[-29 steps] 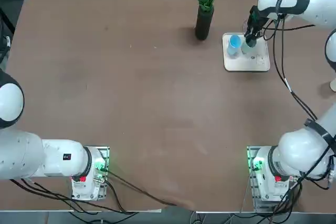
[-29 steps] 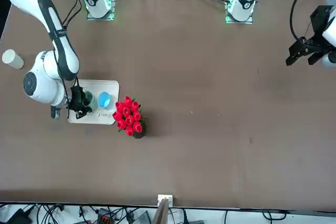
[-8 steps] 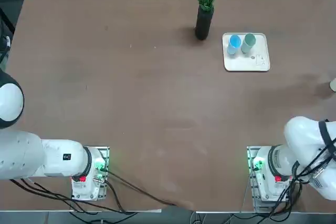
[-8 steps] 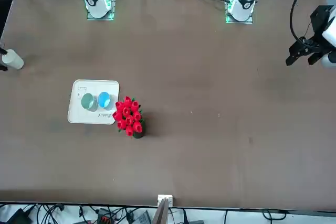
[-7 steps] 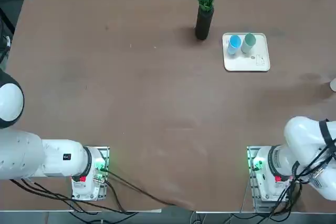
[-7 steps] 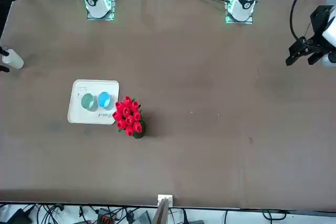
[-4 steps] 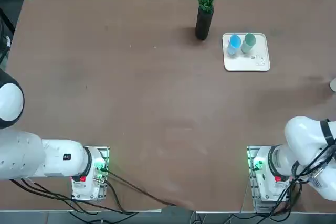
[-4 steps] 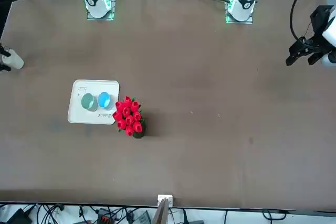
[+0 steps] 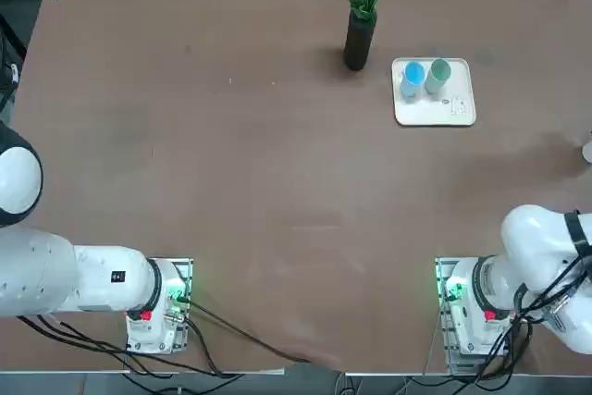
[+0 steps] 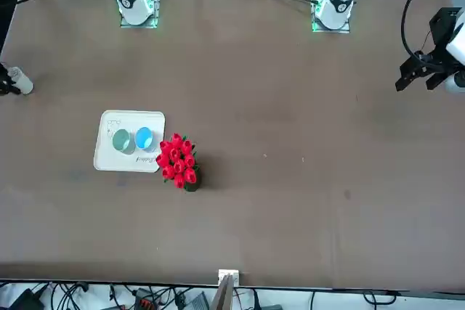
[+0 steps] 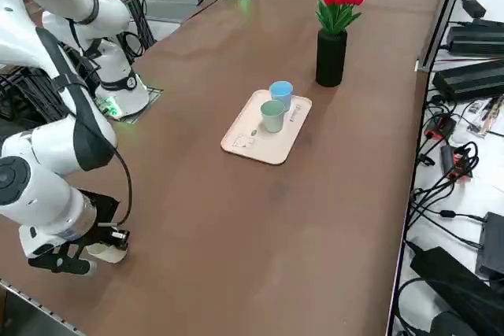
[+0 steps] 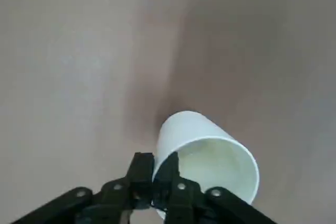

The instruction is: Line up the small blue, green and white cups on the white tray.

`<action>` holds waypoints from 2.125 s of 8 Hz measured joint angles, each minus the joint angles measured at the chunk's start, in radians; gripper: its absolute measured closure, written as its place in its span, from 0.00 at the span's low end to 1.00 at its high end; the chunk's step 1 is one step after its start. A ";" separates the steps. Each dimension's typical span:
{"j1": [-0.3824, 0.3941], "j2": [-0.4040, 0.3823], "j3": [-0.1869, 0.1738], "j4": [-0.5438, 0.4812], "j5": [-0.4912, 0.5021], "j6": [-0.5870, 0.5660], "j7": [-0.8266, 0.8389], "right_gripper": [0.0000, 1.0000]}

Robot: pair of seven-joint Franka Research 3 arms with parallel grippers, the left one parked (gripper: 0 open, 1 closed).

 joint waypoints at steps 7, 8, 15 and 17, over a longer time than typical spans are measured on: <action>0.057 -0.177 0.384 0.017 0.013 -0.329 0.391 0.97; 0.099 -0.170 0.442 0.009 0.015 -0.316 0.513 0.97; 0.355 -0.002 0.450 -0.021 0.011 -0.087 0.881 0.97; 0.354 0.003 0.441 -0.052 0.011 -0.037 0.882 0.97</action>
